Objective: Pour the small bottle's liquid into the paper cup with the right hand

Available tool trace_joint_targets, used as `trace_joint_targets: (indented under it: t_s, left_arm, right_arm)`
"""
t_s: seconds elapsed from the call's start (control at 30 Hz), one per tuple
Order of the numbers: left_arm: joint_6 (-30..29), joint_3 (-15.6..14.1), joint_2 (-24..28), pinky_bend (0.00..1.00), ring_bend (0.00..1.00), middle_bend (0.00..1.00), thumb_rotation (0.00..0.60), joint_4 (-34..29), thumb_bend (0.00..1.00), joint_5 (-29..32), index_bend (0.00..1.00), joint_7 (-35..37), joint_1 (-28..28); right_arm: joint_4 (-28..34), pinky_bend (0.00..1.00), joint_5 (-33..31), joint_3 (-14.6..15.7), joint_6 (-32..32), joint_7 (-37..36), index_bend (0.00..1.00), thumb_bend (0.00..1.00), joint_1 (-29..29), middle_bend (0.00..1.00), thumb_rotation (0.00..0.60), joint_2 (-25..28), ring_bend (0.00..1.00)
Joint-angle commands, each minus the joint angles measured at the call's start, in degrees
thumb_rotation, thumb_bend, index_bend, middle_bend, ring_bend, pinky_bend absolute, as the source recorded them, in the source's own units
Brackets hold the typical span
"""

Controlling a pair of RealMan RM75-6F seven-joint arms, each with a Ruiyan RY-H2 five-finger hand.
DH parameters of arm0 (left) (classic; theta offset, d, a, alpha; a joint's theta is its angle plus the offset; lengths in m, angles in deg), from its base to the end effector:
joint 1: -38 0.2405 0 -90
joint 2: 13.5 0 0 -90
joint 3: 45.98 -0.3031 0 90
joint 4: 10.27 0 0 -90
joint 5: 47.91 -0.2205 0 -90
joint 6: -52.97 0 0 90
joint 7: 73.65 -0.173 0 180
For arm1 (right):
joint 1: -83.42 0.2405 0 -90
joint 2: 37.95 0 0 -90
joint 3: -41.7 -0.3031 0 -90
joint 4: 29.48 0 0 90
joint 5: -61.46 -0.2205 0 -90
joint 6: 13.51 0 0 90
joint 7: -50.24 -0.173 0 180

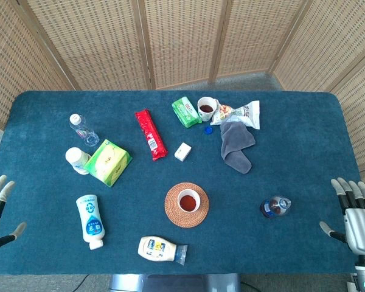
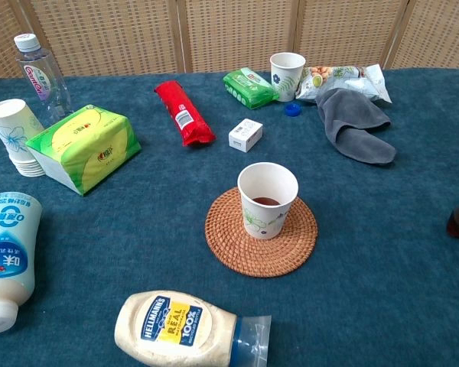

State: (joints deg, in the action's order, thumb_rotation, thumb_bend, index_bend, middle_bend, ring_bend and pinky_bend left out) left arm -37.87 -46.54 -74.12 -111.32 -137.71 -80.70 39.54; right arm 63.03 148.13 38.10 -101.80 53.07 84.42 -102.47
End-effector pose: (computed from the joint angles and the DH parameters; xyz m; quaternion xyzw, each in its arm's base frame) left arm -0.3385 0.1618 0.1810 -0.5899 -0.3857 -0.3700 0.6053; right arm -0.3628 -0.1928 0.1772 0.5788 -0.3730 0.3801 0.6176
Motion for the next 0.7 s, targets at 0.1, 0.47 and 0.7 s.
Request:
trace_joint_targets:
  t_s: [0.1,0.47,0.7]
  left_arm:
    - [0.3,0.06,0.01,0.0,0.0,0.0,0.6,0.06,0.27,0.23,0.0,-0.02,-0.11]
    - [0.73,0.91,2.73,0.0,0.0,0.0,0.6,-4.89,0.27,-0.89,0.0,1.88,-1.39]
    - [0.09,2.56,6.78,0.0,0.0,0.0,0.6,-9.37,0.27,0.42,0.0,5.75,-1.9]
  right_arm:
    - [-0.05,0.0,0.08,0.11,0.19,0.22,0.0,0.0,0.08,0.0,0.6,-0.11,0.0]
    - [-0.09,0.0,-1.1,0.17,1.5,-0.86,0.0,0.0,0.23,0.0,0.6,0.06,0.0]
    - [0.32,0.0,-2.74,0.27,3.34,-2.53,0.0,0.0,0.4,0.0,0.6,0.09,0.0]
